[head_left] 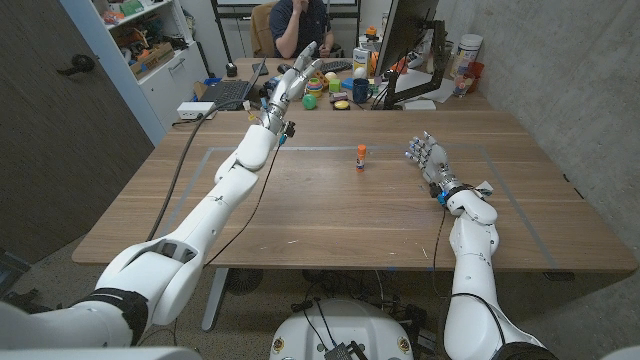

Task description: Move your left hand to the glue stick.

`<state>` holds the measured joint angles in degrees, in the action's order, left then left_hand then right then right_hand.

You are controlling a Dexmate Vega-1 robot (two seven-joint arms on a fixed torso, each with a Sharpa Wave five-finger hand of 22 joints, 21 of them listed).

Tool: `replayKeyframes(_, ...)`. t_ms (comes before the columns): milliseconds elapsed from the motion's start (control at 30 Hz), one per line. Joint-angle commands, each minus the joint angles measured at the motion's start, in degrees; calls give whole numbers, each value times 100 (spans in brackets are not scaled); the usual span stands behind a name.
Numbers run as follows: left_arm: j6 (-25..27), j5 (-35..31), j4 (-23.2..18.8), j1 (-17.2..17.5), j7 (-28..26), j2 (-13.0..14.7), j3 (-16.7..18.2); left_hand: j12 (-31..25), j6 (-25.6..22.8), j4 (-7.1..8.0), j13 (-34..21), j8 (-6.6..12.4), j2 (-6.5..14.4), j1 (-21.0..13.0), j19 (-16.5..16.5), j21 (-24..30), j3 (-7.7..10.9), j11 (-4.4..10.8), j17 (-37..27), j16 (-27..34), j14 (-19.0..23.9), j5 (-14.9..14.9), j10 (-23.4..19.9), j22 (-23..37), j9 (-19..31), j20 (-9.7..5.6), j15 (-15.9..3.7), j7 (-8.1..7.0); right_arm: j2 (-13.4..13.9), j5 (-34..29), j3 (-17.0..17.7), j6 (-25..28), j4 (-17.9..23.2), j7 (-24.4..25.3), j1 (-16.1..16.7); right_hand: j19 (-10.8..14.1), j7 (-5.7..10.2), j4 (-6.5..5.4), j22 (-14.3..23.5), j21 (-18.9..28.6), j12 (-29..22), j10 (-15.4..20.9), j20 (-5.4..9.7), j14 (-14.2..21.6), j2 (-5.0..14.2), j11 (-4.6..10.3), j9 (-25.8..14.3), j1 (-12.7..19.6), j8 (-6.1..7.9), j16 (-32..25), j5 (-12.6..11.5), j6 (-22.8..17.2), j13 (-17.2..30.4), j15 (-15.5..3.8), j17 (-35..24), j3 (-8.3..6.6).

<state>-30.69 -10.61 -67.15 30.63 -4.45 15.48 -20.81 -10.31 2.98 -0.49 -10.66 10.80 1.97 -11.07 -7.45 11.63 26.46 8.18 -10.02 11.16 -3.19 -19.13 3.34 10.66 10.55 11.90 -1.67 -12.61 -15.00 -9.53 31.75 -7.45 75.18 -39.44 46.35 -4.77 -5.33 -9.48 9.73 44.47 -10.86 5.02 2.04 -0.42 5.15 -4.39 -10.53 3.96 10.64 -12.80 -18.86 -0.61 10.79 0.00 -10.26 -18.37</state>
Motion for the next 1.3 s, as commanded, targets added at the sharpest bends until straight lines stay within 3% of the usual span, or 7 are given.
replayKeyframes(33, 47, -922, -114, -580, 245, 169, -613, -13, 13, -67, -12, 44, -27, -102, 7, -21, -2, 52, -21, -17, -102, -9, 20, 1, 22, 62, 48, -19, -48, -67, 121, -112, -165, -140, -88, 4, -41, 2, 29, -17, -30, 74, 29, 7, 355, 0, -7, 15, 30, -18, -33, -23, 14, 19, -10, -52)
replayKeyframes(200, 134, -1264, -249, -689, 365, 242, -837, -24, 2, -149, -17, 60, -26, -191, 127, -68, 5, 51, -27, -11, -147, -4, 36, 1, 31, 51, -25, -20, -57, -53, 161, -151, -250, -161, -140, 6, -35, 1, 29, -27, -28, 73, 27, 11, 357, 5, -7, 15, 29, -17, -34, -24, 14, 27, -10, -53)
replayKeyframes(300, 257, -1514, -364, -748, 469, 308, -981, -21, 8, -218, -20, 65, -17, -270, 204, -86, 13, 28, -30, -7, -187, 4, 72, 2, 36, -56, -57, -19, -68, -44, 188, -154, -273, -165, -158, 8, -39, 1, 29, -34, -27, 76, 27, 12, 357, 7, -7, 15, 29, -16, -35, -28, 14, 26, -10, -53)
replayKeyframes(600, 767, -2114, -753, -898, 1031, 525, -1358, -14, 51, -307, -25, 59, -46, -354, 237, -84, 1, 4, -35, 13, -192, 17, 131, 1, 40, 46, -62, -18, -50, -33, 258, -213, -325, -185, -185, 17, -43, -1, 30, -51, -27, 84, 27, 15, 350, 9, -7, 11, 31, -14, -35, -38, 14, 29, -11, -50)
replayKeyframes(900, 993, -2569, -603, -1037, 1285, 565, -1742, 37, 218, -496, -38, 33, -94, -539, 334, -91, -44, -4, -47, -13, -445, 58, 536, -8, 48, 58, -43, -19, -11, -46, 305, -228, -388, -189, -230, 36, -39, -3, 30, -66, -30, 101, 37, 26, 344, 2, -7, 5, 35, -14, -35, -56, 14, 37, -11, -45)
replayKeyframes(1300, 1035, -2713, -475, -865, 1316, 601, -1974, 19, 405, -540, -46, 11, -161, -543, 495, -113, -161, -37, -76, -7, -673, 103, 810, -9, 52, 61, 57, -18, 12, -22, 386, -310, -496, -161, -276, 68, -46, -7, 31, -83, -31, 118, 19, 48, 299, -6, -8, -17, 38, -19, -30, -77, 14, 46, -13, -14)
